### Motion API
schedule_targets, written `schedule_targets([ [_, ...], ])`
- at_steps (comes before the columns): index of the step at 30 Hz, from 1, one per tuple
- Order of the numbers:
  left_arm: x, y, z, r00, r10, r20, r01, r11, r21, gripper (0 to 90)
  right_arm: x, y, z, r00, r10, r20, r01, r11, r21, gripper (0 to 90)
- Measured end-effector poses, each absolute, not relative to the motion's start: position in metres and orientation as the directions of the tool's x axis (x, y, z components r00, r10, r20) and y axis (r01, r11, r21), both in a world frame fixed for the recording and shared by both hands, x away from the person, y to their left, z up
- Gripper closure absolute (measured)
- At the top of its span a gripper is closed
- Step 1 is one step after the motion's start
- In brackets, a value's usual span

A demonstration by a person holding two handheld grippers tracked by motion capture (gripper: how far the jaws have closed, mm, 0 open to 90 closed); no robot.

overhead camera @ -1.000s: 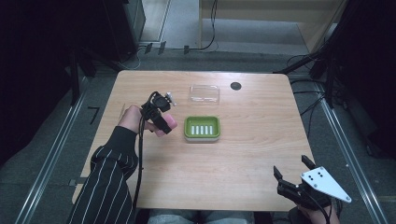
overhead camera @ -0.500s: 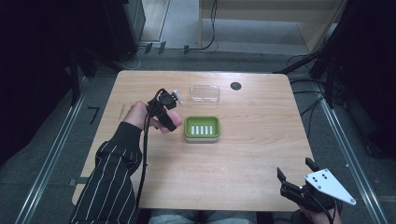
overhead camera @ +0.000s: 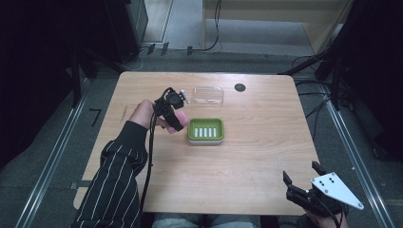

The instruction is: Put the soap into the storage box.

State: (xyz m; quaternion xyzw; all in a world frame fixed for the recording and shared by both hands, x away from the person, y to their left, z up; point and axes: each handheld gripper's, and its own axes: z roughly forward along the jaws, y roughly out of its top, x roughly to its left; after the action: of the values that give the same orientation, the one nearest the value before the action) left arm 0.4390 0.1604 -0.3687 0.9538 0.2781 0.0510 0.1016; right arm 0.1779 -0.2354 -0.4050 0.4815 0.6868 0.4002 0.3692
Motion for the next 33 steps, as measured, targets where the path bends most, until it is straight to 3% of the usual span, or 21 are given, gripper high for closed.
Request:
schedule_targets([
  [33,0.445,0.125,-0.375,0.911,0.408,0.067,0.385,-0.897,0.219,38.2,0.173,-0.239,-0.405,-0.245,0.962,-0.121,0.377,0.21,0.902,13.5],
])
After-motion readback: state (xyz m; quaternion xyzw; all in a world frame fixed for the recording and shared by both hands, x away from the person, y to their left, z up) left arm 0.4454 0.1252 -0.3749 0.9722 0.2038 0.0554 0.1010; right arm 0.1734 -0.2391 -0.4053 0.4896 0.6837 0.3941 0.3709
